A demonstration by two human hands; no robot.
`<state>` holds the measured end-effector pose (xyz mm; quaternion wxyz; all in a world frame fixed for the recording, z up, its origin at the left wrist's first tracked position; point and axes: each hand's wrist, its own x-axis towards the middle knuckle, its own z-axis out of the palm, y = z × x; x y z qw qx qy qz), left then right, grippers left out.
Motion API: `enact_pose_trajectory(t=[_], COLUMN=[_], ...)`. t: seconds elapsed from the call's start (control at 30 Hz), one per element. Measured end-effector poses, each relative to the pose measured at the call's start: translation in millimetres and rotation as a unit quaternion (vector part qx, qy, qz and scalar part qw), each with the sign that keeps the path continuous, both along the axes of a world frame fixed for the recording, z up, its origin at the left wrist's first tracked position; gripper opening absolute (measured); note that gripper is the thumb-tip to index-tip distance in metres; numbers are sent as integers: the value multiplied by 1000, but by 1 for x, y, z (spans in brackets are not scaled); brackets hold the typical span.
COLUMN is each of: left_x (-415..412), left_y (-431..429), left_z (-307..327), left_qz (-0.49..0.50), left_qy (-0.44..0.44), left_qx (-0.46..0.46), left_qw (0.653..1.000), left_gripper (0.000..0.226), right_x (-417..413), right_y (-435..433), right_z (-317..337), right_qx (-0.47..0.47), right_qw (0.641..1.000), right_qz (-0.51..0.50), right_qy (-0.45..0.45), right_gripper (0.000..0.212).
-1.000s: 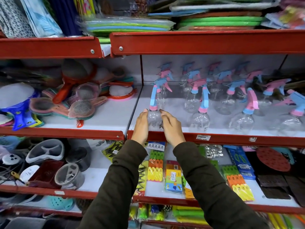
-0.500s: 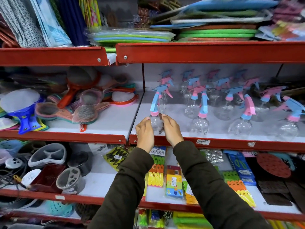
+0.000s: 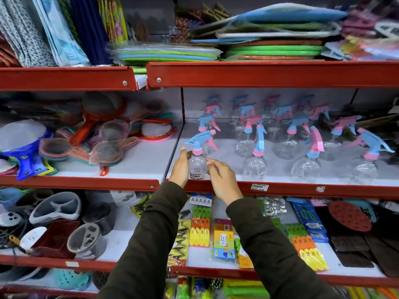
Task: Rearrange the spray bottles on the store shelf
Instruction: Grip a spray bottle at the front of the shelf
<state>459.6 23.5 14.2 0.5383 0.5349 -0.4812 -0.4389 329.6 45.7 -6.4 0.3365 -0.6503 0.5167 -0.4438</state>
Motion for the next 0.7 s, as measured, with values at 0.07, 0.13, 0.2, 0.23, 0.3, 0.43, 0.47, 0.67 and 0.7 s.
enact_pose_trajectory(t=[0.07, 0.13, 0.2, 0.23, 0.3, 0.43, 0.47, 0.67, 0.7], left_x=[1, 1, 0, -1, -3, -3, -2, -14, -19], left_y=[-1, -1, 0, 1, 1, 1, 1, 24, 30], left_z=[-3, -4, -3, -3, -1, -1, -3, -8, -9], left_qz=[2, 0, -2, 0, 7, 10, 15, 184, 200], left_qy=[-5, -11, -14, -14, -10, -1, 3, -3, -8], left_qx=[-8, -5, -5, -9, -18, -8, -9, -76, -105], left_qw=[1000, 1000, 1000, 1000, 1000, 1000, 1000, 980, 974], left_gripper=[50, 57, 57, 53, 44, 48, 53, 54, 50], right_x=[1, 2, 2, 3, 5, 4, 3, -11, -16], right_y=[1, 2, 4, 6, 7, 8, 9, 20, 21], right_z=[-1, -2, -2, -2, -2, -3, -3, -2, -2], right_qx=[0, 5, 10, 9, 7, 5, 5, -48, -58], right_qw=[1000, 1000, 1000, 1000, 1000, 1000, 1000, 997, 995], right_qz=[-4, -2, 4, 7, 11, 15, 18, -13, -22], right_qy=[7, 8, 3, 0, -4, -11, -14, -65, -79], right_gripper=[44, 46, 48, 49, 51, 51, 52, 38, 35])
